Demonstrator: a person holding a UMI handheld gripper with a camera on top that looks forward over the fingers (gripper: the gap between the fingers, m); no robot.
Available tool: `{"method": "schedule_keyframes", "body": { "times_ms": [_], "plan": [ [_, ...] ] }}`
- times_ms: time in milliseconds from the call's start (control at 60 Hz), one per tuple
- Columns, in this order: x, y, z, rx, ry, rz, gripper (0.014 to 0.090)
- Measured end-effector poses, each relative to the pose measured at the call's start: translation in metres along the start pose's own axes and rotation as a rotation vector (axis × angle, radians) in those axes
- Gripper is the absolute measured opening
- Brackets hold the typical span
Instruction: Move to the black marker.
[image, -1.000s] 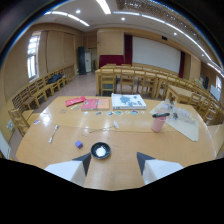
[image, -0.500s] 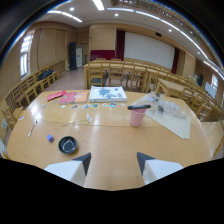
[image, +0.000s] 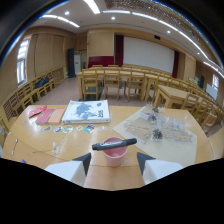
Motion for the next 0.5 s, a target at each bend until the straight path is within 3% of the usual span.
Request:
{"method": "schedule_keyframes", "body": {
  "times_ms": [200,500],
  "plan": [
    [0.004,-0.005,0.039,-0.033,-0.032,0.002,0.086],
    [0.004,0.002,0.05,-0.068,-0.048,0.009,0.0862]
  ]
}}
